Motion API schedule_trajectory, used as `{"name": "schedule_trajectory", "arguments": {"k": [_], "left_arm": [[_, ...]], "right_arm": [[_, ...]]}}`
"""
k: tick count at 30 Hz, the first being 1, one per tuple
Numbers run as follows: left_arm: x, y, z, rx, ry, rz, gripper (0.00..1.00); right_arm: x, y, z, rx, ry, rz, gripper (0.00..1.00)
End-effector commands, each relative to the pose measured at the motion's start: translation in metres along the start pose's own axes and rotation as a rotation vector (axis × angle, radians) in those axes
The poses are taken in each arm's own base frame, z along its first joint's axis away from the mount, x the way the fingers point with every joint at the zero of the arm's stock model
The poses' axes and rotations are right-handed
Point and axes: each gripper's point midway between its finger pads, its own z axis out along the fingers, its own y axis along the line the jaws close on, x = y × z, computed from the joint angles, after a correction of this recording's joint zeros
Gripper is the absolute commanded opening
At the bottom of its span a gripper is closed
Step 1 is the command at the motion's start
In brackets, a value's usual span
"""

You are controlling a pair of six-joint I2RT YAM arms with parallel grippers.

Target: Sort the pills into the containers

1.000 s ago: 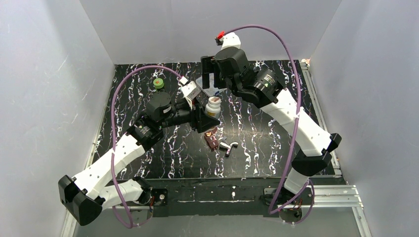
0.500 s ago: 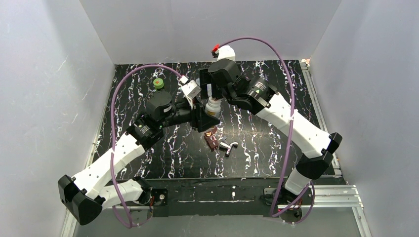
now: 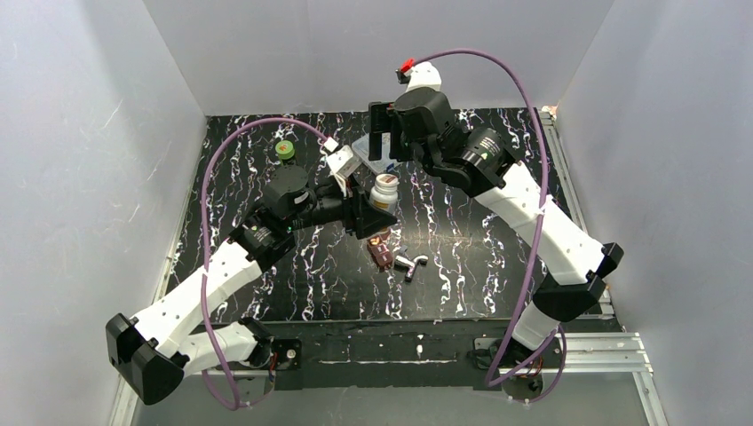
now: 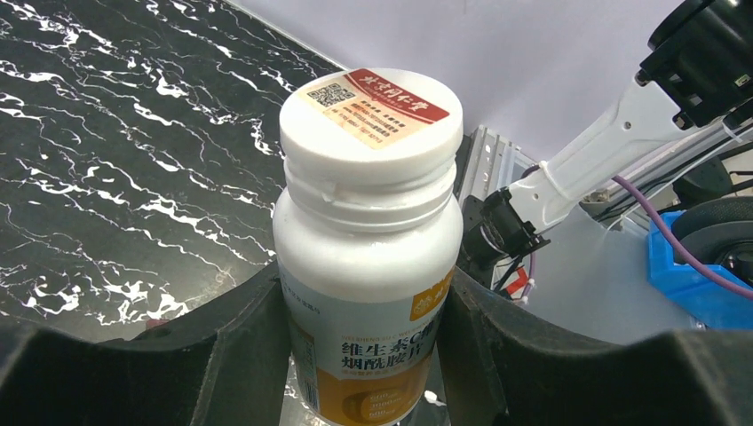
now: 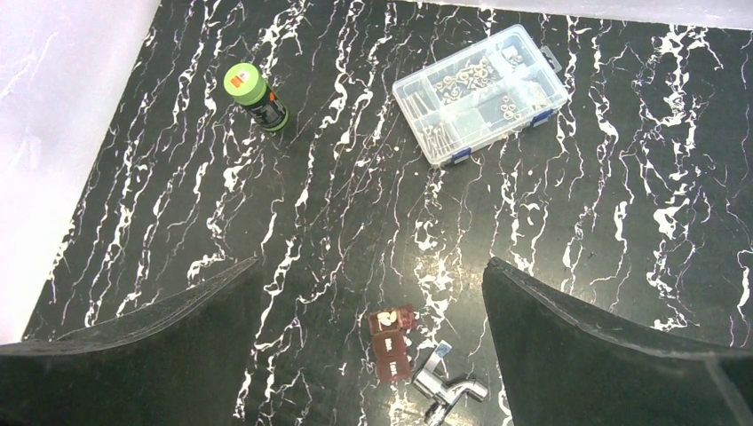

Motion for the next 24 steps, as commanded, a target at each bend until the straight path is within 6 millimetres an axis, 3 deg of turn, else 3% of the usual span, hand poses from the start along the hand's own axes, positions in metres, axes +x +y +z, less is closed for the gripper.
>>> {"name": "schedule_trajectory", "arguments": {"k": [1, 7, 13, 17, 21, 24], "left_arm": [[-0.012, -0.006, -0.005, 0.008, -0.049, 0.015, 0.00], [-0.020, -0.007, 0.001, 0.019, -0.065, 0.014, 0.00], [-0.049, -0.005, 0.001, -0.017, -0.159, 0.029, 0.00], [-0.068, -0.001, -0.003, -0.063, -0.227, 0.026, 0.00], [-0.081, -0.007, -0.012, -0.041, -0.333, 0.029, 0.00], [-0.079, -0.008, -0.012, -0.034, -0.315, 0.035, 0.00]], "right_arm": [[-0.009, 0.004, -0.004, -0.014, -0.023, 0.015, 0.99], [-0.008, 0.015, 0.001, -0.013, -0.023, 0.016, 0.98], [0.018, 0.025, 0.001, 0.004, 0.001, 0.002, 0.98], [0.037, 0.021, -0.001, -0.002, 0.014, 0.034, 0.98], [0.035, 0.018, -0.003, 0.007, -0.001, 0.039, 0.98], [0.028, 0.018, -0.004, 0.008, -0.016, 0.031, 0.98]]}}
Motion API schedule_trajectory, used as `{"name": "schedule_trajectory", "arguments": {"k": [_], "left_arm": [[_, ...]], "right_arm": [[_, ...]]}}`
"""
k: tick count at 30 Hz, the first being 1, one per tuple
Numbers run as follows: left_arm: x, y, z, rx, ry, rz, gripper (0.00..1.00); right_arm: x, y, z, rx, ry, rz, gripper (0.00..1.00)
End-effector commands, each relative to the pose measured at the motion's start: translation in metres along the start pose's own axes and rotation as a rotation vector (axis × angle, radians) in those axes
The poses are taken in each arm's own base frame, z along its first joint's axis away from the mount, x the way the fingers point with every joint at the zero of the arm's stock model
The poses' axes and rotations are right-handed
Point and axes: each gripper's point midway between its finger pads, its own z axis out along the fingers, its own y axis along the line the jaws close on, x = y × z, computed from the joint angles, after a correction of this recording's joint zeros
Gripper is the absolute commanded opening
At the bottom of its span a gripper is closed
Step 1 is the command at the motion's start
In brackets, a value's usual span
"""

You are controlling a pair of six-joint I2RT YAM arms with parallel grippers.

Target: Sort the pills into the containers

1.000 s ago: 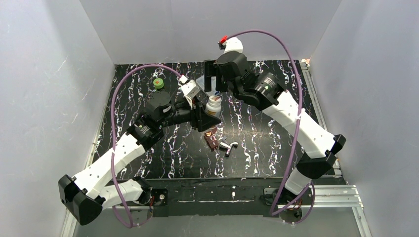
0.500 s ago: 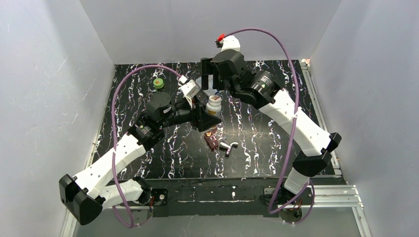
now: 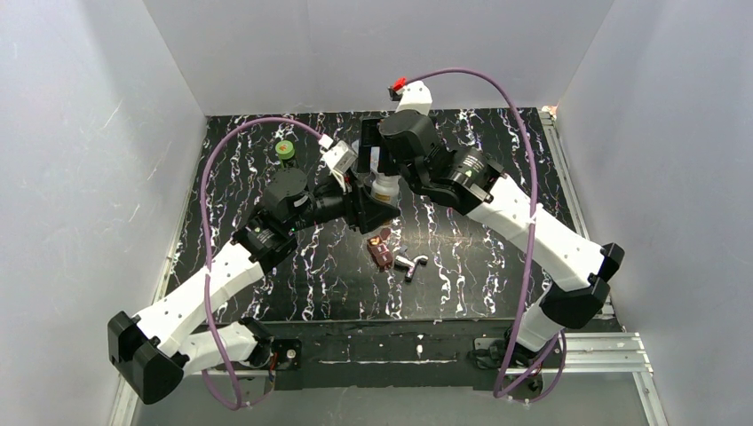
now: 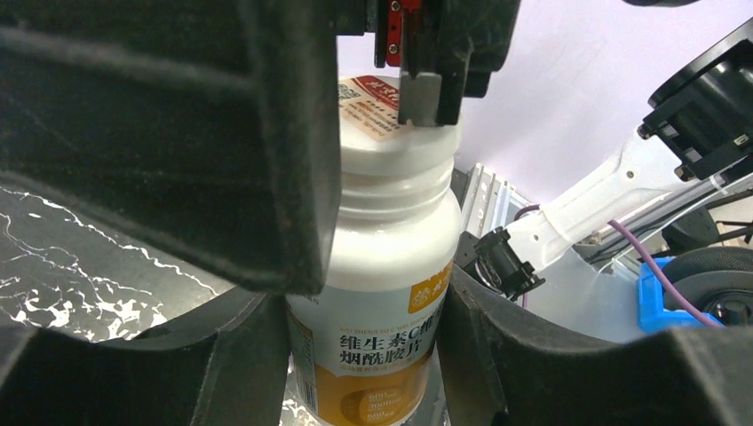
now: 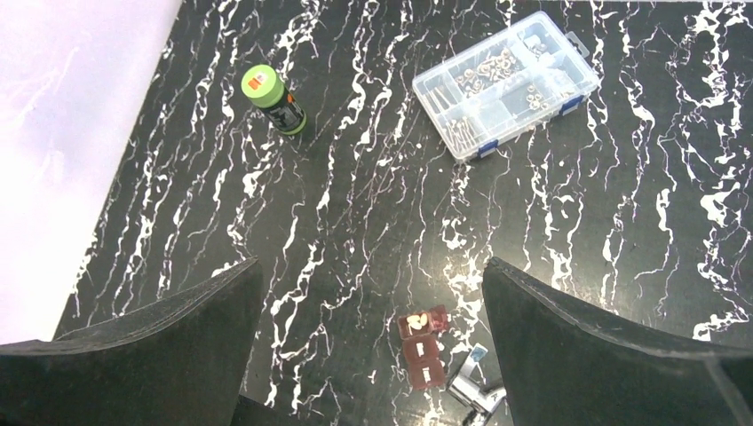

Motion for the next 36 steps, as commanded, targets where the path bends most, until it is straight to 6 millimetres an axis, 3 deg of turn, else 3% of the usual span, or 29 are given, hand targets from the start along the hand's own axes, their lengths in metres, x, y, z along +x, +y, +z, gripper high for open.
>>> {"name": "schedule_trajectory", "arguments": {"k": [1, 9, 15, 21, 29, 31, 36], "left_arm": [[-0.064, -0.018, -0.013, 0.027, -0.231, 0.085, 0.00], [-0.033, -0.020, -0.014, 0.070, -0.140, 0.079, 0.00], [-0.019, -0.014, -0.012, 0.062, -0.114, 0.066, 0.00], [-0.033, -0.016, -0.010, 0.063, -0.152, 0.089, 0.00], [-0.084, -0.028, -0.006, 0.067, -0.267, 0.141, 0.00], [-0.086, -0.028, -0.005, 0.072, -0.263, 0.136, 0.00], [-0.081, -0.029, -0.006, 0.081, -0.278, 0.103, 0.00]], "right_arm": [[-0.005, -0.001, -0.008, 0.004, -0.006, -0.013, 0.98], [-0.057, -0.014, -0.014, -0.013, -0.062, 0.043, 0.98], [-0.069, -0.011, -0.013, -0.018, -0.075, 0.038, 0.98], [-0.045, -0.010, -0.007, -0.013, -0.028, 0.047, 0.98], [0.022, -0.002, 0.000, 0.015, 0.084, 0.008, 0.98], [0.025, -0.005, -0.002, 0.010, 0.076, 0.019, 0.98], [0.007, -0.015, -0.012, 0.032, 0.020, 0.021, 0.98]]}}
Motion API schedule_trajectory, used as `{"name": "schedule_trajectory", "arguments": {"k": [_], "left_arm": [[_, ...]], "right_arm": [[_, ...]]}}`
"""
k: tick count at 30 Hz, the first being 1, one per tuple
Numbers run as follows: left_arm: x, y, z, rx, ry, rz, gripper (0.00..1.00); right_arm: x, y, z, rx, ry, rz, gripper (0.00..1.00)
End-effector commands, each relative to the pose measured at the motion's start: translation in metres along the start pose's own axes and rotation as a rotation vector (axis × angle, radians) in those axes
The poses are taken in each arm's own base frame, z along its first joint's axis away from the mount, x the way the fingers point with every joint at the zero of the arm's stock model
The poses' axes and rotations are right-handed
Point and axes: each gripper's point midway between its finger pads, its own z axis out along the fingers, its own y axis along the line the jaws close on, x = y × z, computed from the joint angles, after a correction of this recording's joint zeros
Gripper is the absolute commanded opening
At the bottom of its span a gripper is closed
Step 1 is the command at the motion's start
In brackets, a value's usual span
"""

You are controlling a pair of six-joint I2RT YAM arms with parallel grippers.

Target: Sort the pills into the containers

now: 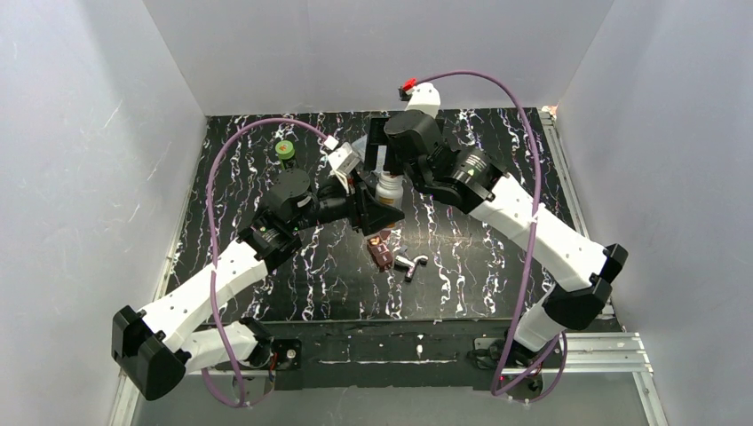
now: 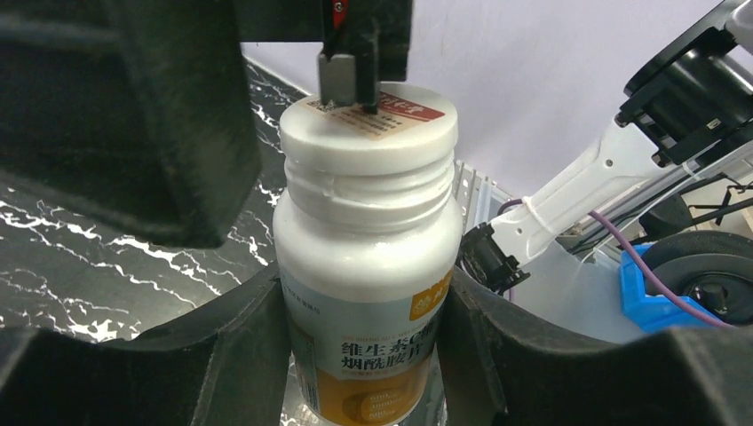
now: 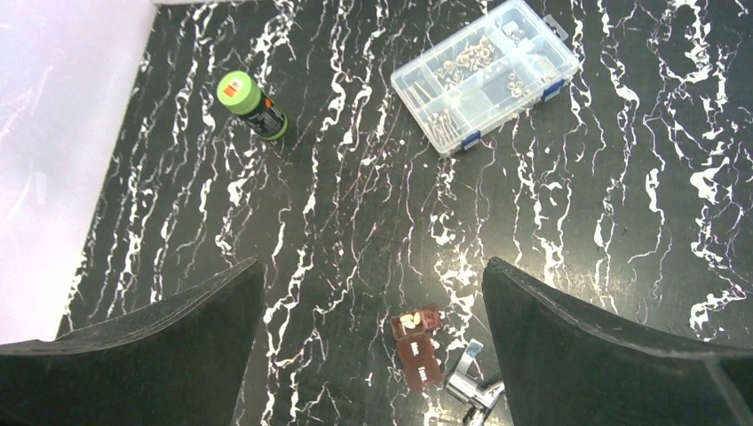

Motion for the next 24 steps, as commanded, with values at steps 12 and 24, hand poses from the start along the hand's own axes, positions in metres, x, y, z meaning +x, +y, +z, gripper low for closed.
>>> {"name": "schedule_trajectory", "arguments": {"k": [12, 24], "left_arm": [[-0.036, -0.031, -0.007, 0.142, -0.119, 0.066, 0.00], [-0.042, -0.026, -0.001, 0.111, -0.125, 0.098, 0.00]], "right_arm": [[-0.075, -0.003, -0.036, -0.063, -0.103, -0.002, 0.98], [-0.046, 0.002, -0.026, -0.044, -0.049, -0.011, 0.98]]}}
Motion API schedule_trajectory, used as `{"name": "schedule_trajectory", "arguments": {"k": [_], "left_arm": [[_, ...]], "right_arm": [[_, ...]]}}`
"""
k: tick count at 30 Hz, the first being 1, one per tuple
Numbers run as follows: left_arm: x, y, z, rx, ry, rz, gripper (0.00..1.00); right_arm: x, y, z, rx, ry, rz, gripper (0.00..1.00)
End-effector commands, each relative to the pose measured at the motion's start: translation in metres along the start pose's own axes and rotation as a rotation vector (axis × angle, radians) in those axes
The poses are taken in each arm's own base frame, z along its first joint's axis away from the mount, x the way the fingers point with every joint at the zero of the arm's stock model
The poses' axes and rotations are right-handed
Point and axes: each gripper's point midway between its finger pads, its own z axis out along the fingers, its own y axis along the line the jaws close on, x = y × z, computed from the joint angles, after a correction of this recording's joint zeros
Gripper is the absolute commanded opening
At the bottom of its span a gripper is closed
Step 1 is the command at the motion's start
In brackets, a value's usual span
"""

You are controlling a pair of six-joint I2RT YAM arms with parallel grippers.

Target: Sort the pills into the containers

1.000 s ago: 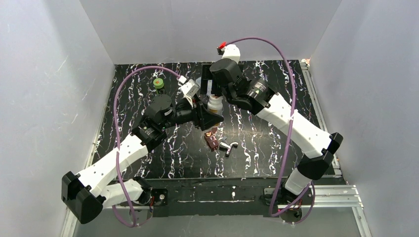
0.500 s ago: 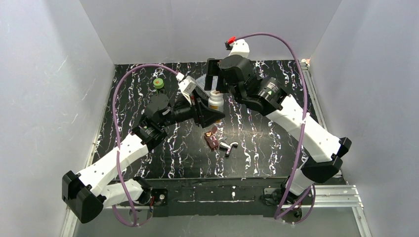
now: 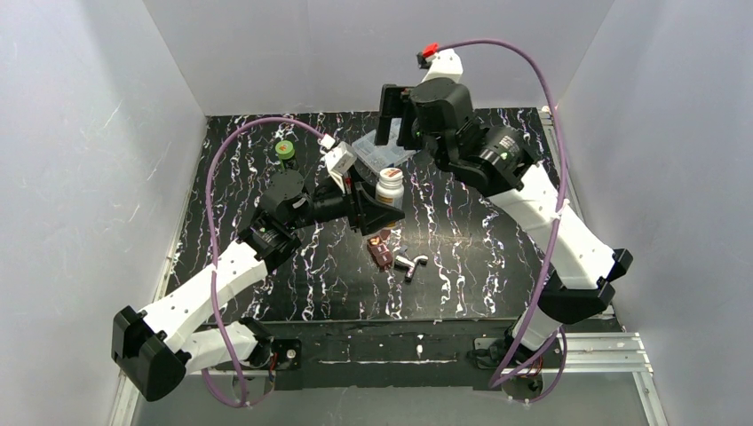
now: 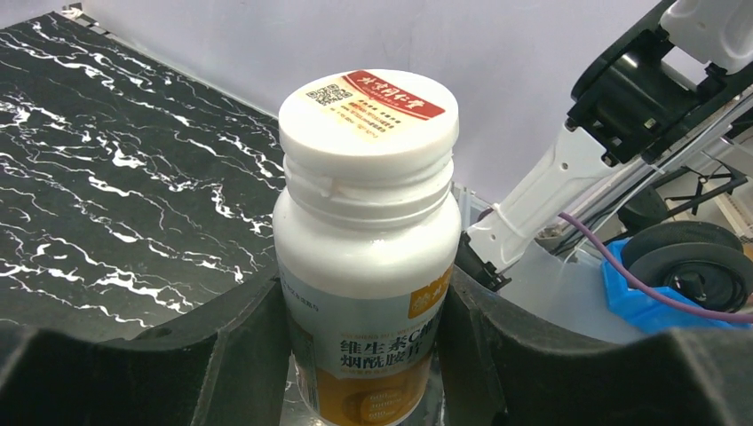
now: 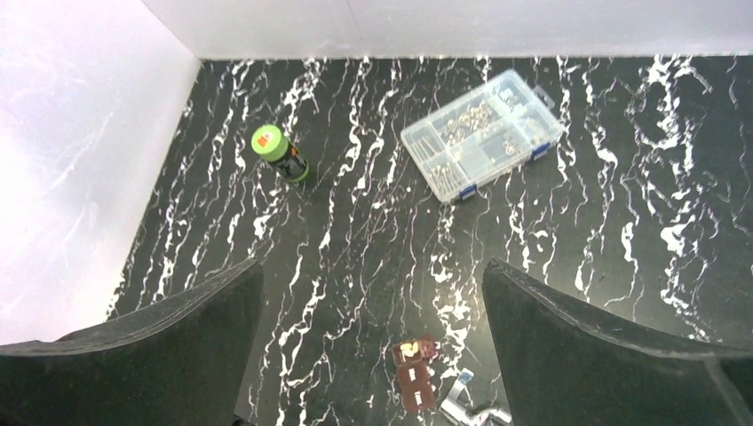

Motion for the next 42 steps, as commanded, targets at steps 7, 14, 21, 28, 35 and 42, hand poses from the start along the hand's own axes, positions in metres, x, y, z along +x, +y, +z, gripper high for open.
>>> {"name": "schedule_trajectory", "arguments": {"k": [7, 14, 21, 28, 35, 42], "left_arm": [[-0.085, 0.002, 0.008, -0.042, -0.195, 0.057, 0.00], [-0.103, -0.010, -0.003, 0.023, -0.312, 0.063, 0.00], [-0.094, -0.020, -0.010, 0.047, -0.260, 0.112, 0.00], [-0.054, -0.003, -0.006, 0.023, -0.154, 0.054, 0.00], [-0.012, 0.012, -0.003, 0.017, -0.030, 0.025, 0.00], [0.010, 0.011, -0.009, 0.013, 0.025, 0.068, 0.00]], "right_arm": [[0.109, 0.005, 0.001, 0.061, 0.132, -0.053, 0.98], [0.095, -0.001, -0.005, 0.067, 0.086, -0.050, 0.98], [0.078, 0.003, -0.004, -0.031, 0.107, 0.064, 0.98], [0.034, 0.003, -0.022, -0.089, 0.037, 0.083, 0.98], [0.011, 0.011, -0.029, -0.150, 0.024, 0.102, 0.98], [-0.011, 0.006, -0.026, -0.155, -0.005, 0.116, 0.98]]}}
